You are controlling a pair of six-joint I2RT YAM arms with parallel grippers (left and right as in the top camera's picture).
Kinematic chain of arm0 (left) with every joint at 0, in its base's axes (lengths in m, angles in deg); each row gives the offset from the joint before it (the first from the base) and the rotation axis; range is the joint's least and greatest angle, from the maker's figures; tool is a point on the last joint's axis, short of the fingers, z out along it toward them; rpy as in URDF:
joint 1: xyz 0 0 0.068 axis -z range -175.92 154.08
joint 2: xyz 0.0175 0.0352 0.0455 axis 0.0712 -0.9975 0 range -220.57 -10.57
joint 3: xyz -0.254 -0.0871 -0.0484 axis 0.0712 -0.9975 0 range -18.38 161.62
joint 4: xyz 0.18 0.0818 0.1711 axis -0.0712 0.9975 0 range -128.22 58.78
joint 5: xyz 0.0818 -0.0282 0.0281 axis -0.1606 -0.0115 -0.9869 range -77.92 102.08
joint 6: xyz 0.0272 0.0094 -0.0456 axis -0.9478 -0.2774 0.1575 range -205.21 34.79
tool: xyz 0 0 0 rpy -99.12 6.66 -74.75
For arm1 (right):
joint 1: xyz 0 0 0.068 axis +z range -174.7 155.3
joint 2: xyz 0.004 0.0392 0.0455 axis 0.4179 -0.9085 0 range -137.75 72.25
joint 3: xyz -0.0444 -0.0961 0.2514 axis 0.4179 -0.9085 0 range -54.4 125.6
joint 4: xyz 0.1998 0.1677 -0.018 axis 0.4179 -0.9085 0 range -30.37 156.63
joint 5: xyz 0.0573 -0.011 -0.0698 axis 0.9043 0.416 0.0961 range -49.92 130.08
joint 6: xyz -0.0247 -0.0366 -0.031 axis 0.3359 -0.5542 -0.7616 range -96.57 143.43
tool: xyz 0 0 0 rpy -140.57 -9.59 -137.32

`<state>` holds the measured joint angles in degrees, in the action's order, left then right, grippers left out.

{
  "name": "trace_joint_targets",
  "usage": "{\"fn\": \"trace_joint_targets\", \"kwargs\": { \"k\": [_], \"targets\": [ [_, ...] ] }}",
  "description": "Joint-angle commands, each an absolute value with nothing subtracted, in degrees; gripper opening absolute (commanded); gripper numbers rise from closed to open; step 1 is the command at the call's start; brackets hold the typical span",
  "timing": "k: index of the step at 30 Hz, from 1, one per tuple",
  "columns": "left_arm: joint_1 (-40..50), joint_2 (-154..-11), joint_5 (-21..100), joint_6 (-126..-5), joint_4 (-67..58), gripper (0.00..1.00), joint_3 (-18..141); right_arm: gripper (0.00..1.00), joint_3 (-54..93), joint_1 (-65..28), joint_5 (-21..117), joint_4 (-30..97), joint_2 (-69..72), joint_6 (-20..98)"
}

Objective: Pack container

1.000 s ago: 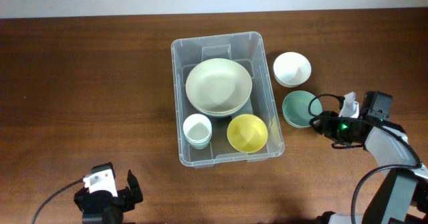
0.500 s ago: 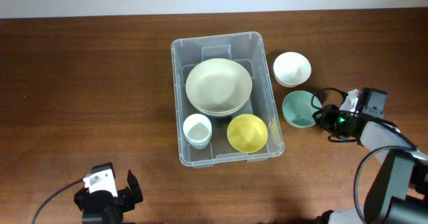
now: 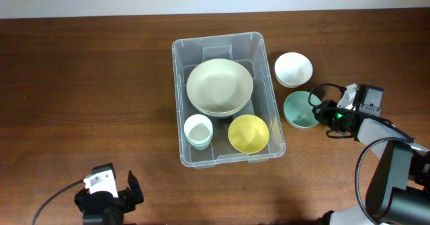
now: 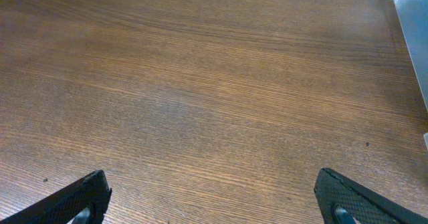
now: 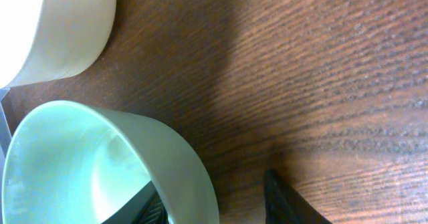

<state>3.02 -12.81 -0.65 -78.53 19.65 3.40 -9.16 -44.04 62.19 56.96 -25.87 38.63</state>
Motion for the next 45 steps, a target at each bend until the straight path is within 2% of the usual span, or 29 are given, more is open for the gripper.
{"fn": "trace_joint_targets", "kwargs": {
  "k": [1,4,15,16,17,19,20,25,28,33,37,40,45],
  "targets": [
    [2.9,-12.4,-1.2,-78.4,19.8,1.0,4.3,0.4,-10.1,-43.4,60.4,56.6,-28.7,39.0],
    [2.9,-12.4,-1.2,-78.4,19.8,1.0,4.3,0.37,-10.1,-43.4,60.3,57.7,-28.7,38.9],
    [2.9,-12.4,-1.2,-78.4,19.8,1.0,4.3,0.37,-10.1,-40.8,60.6,59.5,-28.7,35.7],
    [2.9,-12.4,-1.2,-78.4,19.8,1.0,4.3,0.32,-10.1,-40.2,60.5,60.0,-28.7,35.7],
    [2.9,-12.4,-1.2,-78.4,19.8,1.0,4.3,0.16,-10.1,-39.4,60.3,60.6,-28.7,35.7],
    [2.9,-12.4,-1.2,-78.4,19.8,1.0,4.3,0.05,-10.1,-38.7,60.3,61.4,-28.7,35.7],
    [2.9,-12.4,-1.2,-78.4,19.8,1.0,4.3,0.04,-10.1,-38.5,60.3,61.5,-28.7,35.7],
    [2.9,-12.4,-1.2,-78.4,19.8,1.0,4.3,0.04,-10.1,-38.7,60.7,61.5,-28.3,35.7],
    [2.9,-12.4,-1.3,-78.4,19.8,1.0,4.3,0.04,-10.1,-40.9,63.5,59.7,-23.4,35.7],
    [2.9,-12.4,-1.2,-78.4,19.8,1.0,4.3,0.04,-10.1,-47.3,65.6,54.6,-9.4,35.7],
    [2.9,-12.4,-1.2,-78.4,19.8,1.0,4.3,0.04,-10.1,-50.5,66.4,48.3,7.2,34.3],
    [2.9,-12.4,-1.2,-78.4,19.8,1.0,4.3,0.04,-10.1,-46.4,69.0,46.4,17.9,33.3],
    [2.9,-12.4,-1.3,-78.4,19.8,1.0,4.3,0.04,-10.1,-34.2,67.2,43.6,24.7,30.7]
  ]
}}
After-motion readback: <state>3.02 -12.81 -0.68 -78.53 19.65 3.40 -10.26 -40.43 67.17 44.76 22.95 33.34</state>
